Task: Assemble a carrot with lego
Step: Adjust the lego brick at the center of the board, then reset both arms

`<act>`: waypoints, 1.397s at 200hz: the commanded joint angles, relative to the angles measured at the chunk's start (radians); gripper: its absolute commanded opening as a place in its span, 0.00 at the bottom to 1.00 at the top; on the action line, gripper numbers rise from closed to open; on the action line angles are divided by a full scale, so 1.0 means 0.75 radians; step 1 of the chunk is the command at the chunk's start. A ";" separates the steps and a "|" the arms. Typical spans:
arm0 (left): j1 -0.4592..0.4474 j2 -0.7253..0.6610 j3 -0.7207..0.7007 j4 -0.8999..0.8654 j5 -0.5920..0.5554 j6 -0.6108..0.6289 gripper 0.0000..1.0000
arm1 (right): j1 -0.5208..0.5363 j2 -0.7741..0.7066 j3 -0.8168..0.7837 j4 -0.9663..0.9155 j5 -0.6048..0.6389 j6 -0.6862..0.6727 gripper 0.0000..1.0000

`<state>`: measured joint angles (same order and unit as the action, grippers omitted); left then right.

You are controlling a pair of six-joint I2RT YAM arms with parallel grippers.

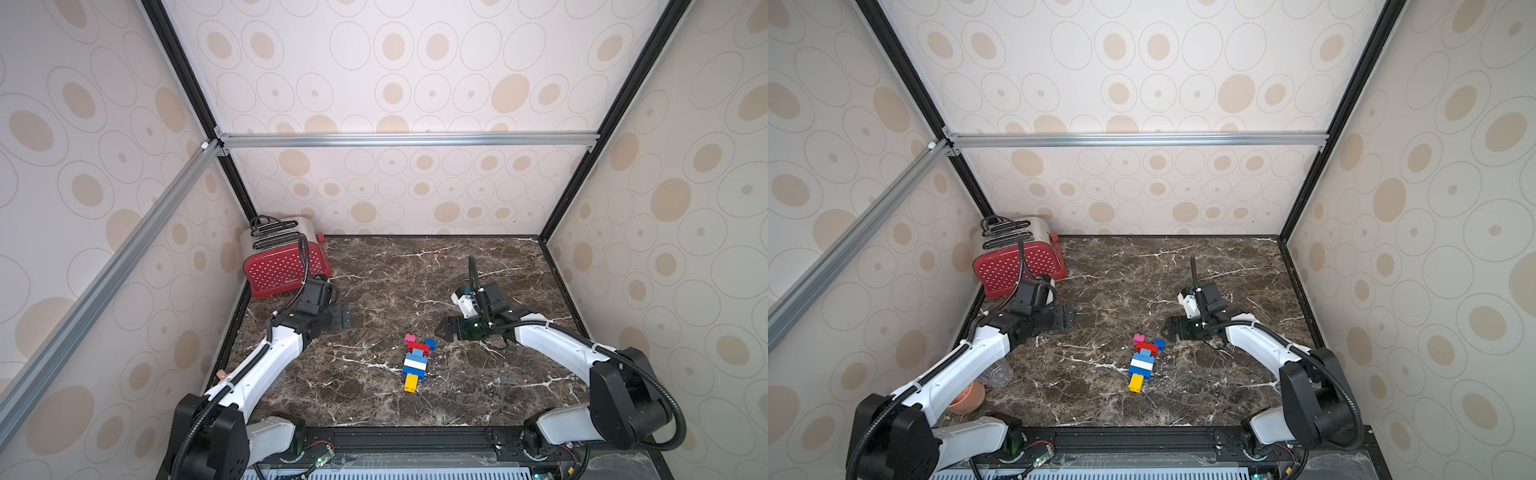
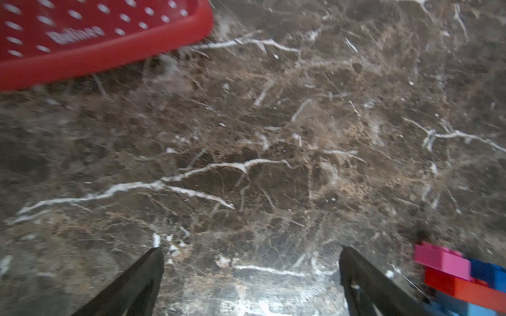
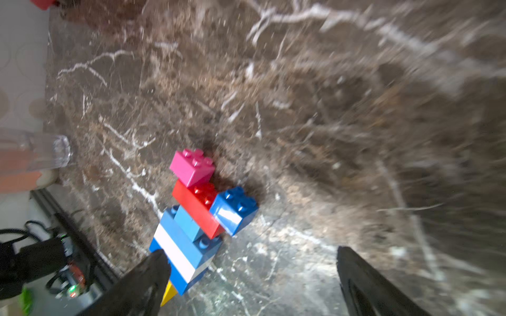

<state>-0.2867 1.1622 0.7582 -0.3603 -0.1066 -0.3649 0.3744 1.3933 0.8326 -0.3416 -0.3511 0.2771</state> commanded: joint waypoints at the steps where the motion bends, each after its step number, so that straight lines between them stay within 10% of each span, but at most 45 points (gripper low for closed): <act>1: 0.016 -0.085 -0.138 0.325 -0.305 0.145 0.99 | -0.066 -0.025 0.010 0.121 0.166 -0.175 0.99; 174: 0.279 0.446 -0.461 1.613 -0.343 0.499 0.99 | -0.451 0.082 -0.577 1.456 0.236 -0.508 1.00; 279: 0.317 0.445 -0.448 1.565 -0.271 0.474 0.99 | -0.450 0.175 -0.580 1.549 0.319 -0.481 1.00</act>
<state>-0.0601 1.4956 0.3977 0.7879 -0.3199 -0.0299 0.0387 1.5150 0.3859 0.7944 -0.1299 -0.0784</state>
